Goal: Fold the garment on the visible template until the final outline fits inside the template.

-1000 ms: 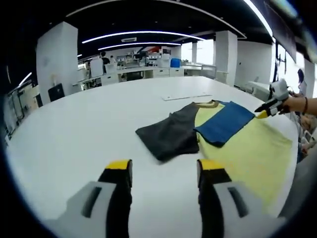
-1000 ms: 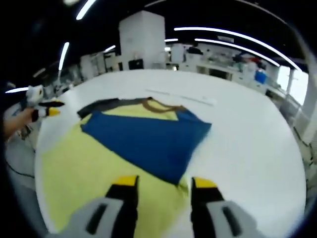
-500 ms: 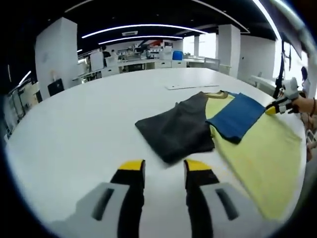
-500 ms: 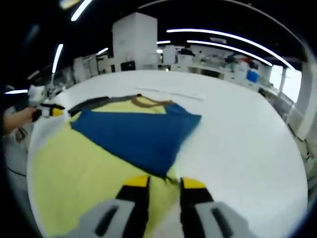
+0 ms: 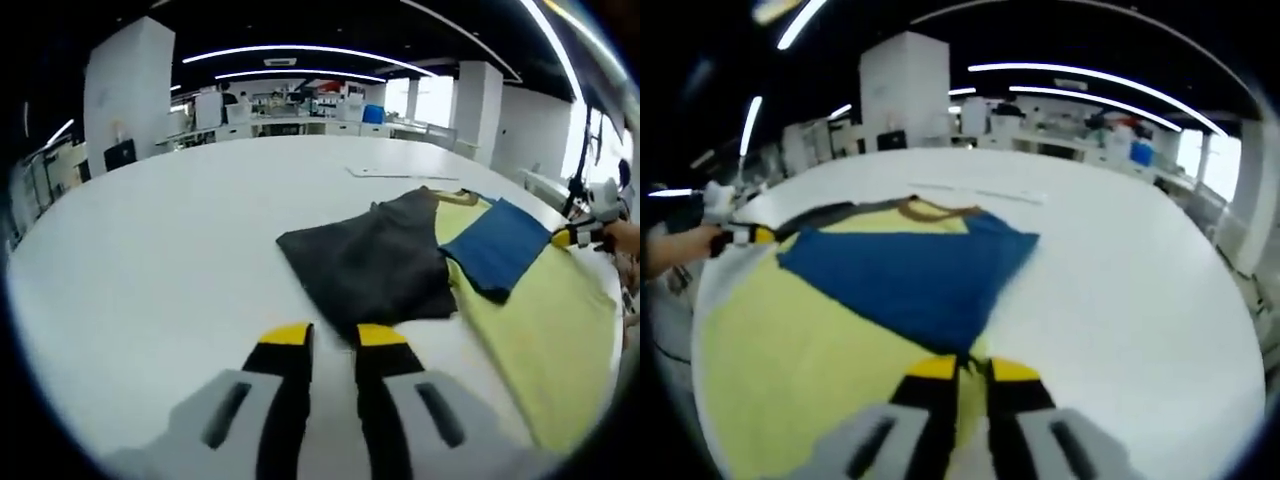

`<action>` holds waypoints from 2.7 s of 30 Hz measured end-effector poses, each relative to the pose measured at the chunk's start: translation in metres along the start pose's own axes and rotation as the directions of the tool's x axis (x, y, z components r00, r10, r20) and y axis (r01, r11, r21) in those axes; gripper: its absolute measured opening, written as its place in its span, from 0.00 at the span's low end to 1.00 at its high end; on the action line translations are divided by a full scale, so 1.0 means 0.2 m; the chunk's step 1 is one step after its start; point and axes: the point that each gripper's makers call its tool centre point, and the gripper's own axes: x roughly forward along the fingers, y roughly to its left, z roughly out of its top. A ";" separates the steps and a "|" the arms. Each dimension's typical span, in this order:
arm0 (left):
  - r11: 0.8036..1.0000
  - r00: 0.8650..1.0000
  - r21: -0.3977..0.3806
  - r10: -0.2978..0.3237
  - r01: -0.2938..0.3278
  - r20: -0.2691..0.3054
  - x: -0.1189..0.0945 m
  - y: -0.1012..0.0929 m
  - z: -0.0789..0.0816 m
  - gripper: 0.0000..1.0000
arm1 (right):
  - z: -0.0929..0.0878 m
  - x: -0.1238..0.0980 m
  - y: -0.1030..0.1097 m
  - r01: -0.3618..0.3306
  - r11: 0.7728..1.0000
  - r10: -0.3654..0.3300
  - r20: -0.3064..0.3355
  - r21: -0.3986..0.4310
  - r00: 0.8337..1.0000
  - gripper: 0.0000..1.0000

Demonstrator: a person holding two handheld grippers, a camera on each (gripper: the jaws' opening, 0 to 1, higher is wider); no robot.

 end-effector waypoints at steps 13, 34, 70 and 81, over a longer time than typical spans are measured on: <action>0.999 1.000 -0.037 -0.003 0.004 0.017 -0.01 0.01 0.05 0.00 | 0.00 -0.01 -0.02 -0.008 1.000 0.008 -0.001 0.027 1.000 0.00; 0.994 0.996 -0.110 0.025 -0.016 0.080 -0.08 -0.01 0.19 0.00 | -0.01 -0.04 -0.06 -0.022 0.999 0.024 -0.056 0.026 0.998 0.00; 0.976 0.956 0.060 -0.218 0.211 0.195 0.05 -0.74 0.54 0.00 | 0.22 -0.43 0.19 -0.199 0.977 0.195 0.053 0.073 0.979 0.99; 0.944 0.961 0.219 -0.267 0.246 0.070 0.17 -0.91 0.41 0.00 | 0.26 -0.57 0.26 -0.230 0.973 0.228 0.069 0.028 0.971 0.99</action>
